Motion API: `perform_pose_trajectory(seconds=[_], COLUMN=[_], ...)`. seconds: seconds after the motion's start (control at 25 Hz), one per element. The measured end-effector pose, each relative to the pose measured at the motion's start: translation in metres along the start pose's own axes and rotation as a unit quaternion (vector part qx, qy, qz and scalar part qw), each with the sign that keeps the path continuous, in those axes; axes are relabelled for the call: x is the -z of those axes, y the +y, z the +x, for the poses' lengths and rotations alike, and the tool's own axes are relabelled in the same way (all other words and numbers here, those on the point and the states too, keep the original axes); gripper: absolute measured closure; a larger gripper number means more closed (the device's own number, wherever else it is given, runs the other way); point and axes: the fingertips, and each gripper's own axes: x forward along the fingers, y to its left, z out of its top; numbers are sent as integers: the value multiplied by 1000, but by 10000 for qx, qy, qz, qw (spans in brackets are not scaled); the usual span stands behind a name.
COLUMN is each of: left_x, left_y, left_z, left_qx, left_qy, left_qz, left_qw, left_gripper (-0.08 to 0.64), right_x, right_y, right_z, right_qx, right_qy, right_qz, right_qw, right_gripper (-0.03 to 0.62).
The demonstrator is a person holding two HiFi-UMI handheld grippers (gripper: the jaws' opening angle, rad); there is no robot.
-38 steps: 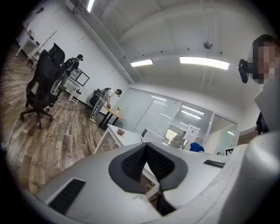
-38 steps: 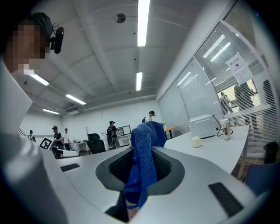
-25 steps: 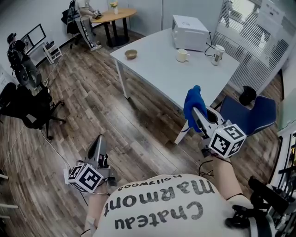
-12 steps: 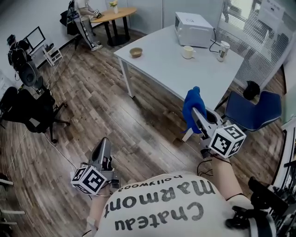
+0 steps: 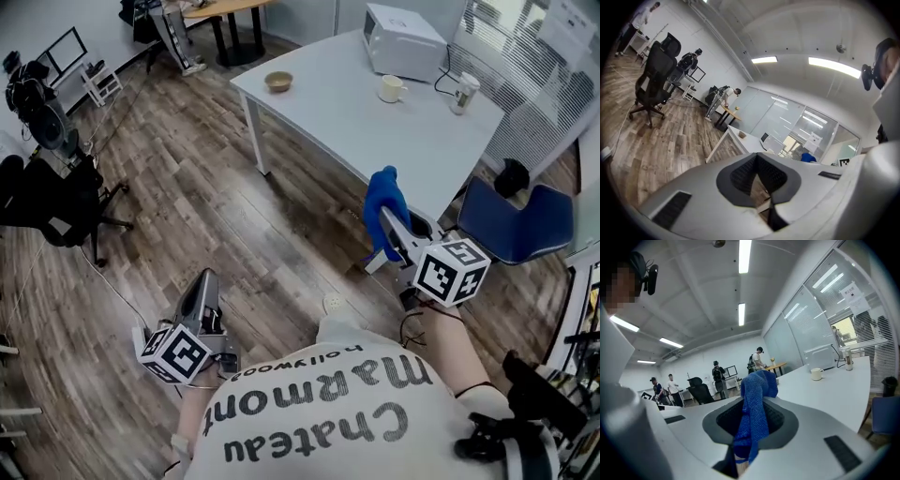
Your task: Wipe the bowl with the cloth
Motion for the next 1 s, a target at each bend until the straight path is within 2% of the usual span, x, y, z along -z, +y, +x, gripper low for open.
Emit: perform_pose_trajectory(seconds=[0.32,0.76,1.0], left_x=[-15,-9,-9], left_y=[-9,-24,-20], left_z=[48,130,143], left_qx=[-419,-797,-1056], left_qy=[-240,-564,-528], left_qz=[51,-12,-7], left_qw=[9988,9952,9930], left_gripper=[560,560,560], right_x=[-30,-58,-60], right_y=[-40,-131,-147], right_z=[68,131,164], right_qx=[-449,-771,-923], right_qy=[123,141,202], right_qz=[72,369,550], right_qw=[9989,9962,9940], right_gripper=[526,526,526])
